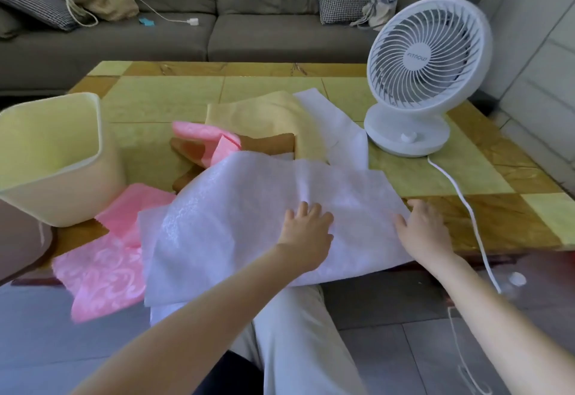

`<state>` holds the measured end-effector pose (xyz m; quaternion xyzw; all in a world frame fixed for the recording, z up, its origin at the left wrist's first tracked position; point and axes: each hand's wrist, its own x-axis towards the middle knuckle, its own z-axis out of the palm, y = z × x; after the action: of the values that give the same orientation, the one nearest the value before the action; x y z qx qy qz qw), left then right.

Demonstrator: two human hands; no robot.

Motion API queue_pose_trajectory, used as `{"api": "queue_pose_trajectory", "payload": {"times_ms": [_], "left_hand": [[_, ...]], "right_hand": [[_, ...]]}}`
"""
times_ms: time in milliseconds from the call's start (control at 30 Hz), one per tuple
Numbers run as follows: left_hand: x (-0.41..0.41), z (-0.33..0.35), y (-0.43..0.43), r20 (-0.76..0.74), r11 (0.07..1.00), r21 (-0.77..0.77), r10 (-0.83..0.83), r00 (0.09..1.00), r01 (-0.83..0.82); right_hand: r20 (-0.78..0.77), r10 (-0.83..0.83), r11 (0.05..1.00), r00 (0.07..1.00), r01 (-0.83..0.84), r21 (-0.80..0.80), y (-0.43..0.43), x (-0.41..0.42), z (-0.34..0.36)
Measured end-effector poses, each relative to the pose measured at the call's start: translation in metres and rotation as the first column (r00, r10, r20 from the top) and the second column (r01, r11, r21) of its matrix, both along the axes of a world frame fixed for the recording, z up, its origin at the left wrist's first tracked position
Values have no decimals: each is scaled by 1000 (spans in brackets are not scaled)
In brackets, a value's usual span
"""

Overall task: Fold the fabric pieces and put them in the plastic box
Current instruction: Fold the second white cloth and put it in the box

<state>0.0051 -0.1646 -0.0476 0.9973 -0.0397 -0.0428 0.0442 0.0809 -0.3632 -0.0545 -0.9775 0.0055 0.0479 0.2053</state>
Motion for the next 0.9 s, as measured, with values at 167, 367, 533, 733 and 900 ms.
{"api": "queue_pose_trajectory", "payload": {"times_ms": [167, 367, 533, 733, 900], "left_hand": [[-5, -9, -11, -49, 994, 111, 29, 998, -24], [-4, -9, -25, -68, 989, 146, 23, 997, -12], [0, -13, -48, -112, 992, 110, -51, 992, 63], [23, -5, -45, -136, 999, -43, -12, 991, 7], [60, 8, -18, -30, 998, 24, 62, 998, -61]], "right_hand": [[-165, -100, 988, 981, 117, 96, -48, -7, -18], [3, -46, 983, 999, 45, 179, -59, -15, -11], [-15, -96, 995, 995, 96, 34, -91, -27, -9], [-59, -19, 996, 998, 14, -83, -88, -16, -10], [0, 221, 971, 975, -220, 96, -49, 17, -2]]}}
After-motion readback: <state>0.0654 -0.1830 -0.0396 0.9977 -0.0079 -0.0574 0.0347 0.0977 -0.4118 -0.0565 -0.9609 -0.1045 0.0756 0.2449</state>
